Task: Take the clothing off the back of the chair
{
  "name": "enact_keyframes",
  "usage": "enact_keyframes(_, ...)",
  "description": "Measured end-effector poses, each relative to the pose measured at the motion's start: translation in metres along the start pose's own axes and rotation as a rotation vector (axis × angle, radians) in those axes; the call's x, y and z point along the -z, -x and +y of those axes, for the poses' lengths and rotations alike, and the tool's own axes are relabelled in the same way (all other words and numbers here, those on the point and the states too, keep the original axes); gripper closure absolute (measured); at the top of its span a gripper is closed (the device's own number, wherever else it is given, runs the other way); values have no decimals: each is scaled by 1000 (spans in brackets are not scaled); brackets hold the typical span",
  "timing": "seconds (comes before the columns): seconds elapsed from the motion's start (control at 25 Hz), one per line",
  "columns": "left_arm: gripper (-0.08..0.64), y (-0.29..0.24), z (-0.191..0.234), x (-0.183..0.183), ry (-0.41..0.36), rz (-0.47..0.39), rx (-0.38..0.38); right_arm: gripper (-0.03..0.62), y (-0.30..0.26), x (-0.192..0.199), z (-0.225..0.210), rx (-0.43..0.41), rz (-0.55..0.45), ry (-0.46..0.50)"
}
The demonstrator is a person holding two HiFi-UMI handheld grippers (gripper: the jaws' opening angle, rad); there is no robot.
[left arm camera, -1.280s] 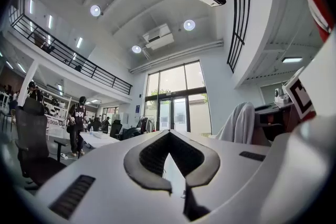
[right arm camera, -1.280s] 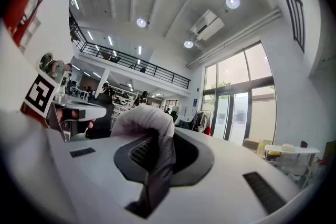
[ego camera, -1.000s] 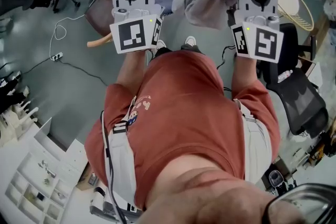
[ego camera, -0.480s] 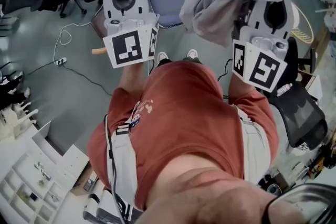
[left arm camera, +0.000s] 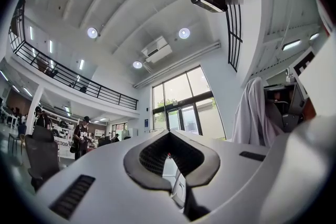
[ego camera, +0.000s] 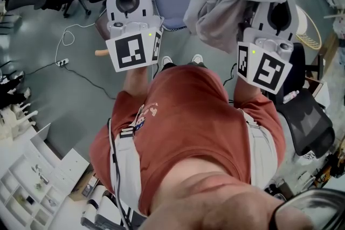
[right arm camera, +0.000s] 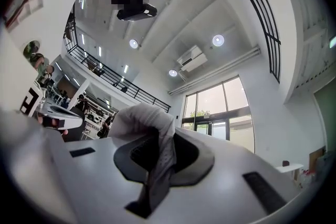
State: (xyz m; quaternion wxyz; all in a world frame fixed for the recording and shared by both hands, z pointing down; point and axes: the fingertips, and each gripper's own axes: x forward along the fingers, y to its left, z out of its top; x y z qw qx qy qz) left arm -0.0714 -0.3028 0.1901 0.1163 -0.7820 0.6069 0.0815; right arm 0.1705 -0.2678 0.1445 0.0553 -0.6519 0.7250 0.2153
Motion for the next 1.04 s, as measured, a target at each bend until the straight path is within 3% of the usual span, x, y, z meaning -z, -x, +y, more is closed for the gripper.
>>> enact_keyframes(1.04, 546, 4, -7, -7, 10, -4, 41, 551, 1, 9, 15, -45, 52, 38)
